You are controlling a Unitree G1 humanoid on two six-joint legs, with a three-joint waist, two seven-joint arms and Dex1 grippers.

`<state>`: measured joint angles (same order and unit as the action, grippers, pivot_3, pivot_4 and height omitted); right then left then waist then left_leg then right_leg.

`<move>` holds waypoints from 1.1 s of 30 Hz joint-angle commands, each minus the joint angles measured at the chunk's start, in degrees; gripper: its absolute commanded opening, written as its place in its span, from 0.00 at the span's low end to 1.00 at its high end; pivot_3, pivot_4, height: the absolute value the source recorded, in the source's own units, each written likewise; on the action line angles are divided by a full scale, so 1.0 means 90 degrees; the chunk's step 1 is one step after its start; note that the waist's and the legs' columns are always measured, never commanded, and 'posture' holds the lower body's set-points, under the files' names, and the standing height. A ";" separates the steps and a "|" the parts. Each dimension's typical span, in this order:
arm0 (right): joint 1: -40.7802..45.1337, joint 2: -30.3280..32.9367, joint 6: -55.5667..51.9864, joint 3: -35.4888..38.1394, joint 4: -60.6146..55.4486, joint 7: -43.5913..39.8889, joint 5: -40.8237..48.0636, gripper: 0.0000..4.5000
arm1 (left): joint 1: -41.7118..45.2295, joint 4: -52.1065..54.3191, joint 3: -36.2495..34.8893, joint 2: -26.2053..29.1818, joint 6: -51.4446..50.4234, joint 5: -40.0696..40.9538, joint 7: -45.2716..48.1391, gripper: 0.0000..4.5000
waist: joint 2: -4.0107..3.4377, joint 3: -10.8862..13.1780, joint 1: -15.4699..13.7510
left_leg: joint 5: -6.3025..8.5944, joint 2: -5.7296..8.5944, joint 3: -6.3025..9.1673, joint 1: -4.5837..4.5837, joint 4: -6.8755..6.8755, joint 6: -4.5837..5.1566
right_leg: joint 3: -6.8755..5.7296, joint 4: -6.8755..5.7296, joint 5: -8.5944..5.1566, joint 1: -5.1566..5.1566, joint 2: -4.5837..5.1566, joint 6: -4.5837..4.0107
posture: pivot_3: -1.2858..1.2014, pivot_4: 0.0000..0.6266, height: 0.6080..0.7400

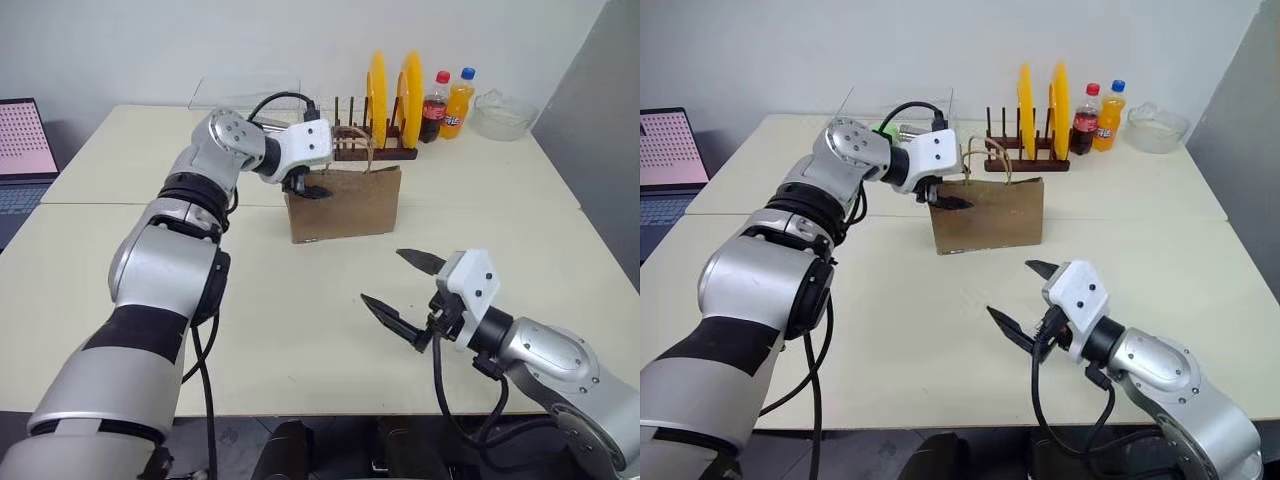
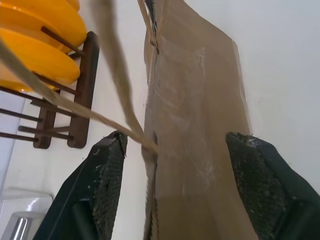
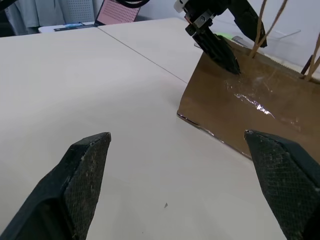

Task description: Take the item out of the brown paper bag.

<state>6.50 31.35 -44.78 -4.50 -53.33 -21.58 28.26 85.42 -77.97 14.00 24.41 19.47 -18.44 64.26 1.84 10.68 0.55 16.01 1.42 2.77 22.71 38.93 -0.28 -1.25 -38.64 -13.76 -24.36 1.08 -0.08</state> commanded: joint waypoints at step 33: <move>0.6794 -0.0292 0.4814 -0.0823 1.0115 -0.2104 -0.3106 0.01 | -0.8811 1.4378 -0.3363 0.0089 -0.7383 0.4878 -0.3180 0.71 | -0.0010 0.0001 0.0055 | -0.0001 0.0000 -0.0046 -0.0095 -0.0004 -0.0004 | 0.0072 -0.0031 0.0021 0.0040 0.0000 -0.0042 | 0.52 0.24 1.00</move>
<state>63.75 29.16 -6.24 -11.93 31.94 -40.71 2.78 6.35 47.22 -15.68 25.40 -45.84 24.14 38.85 1.75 10.68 1.05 16.00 1.42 2.35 21.86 38.89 -0.32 -0.59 -38.91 -13.58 -24.01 1.08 -0.46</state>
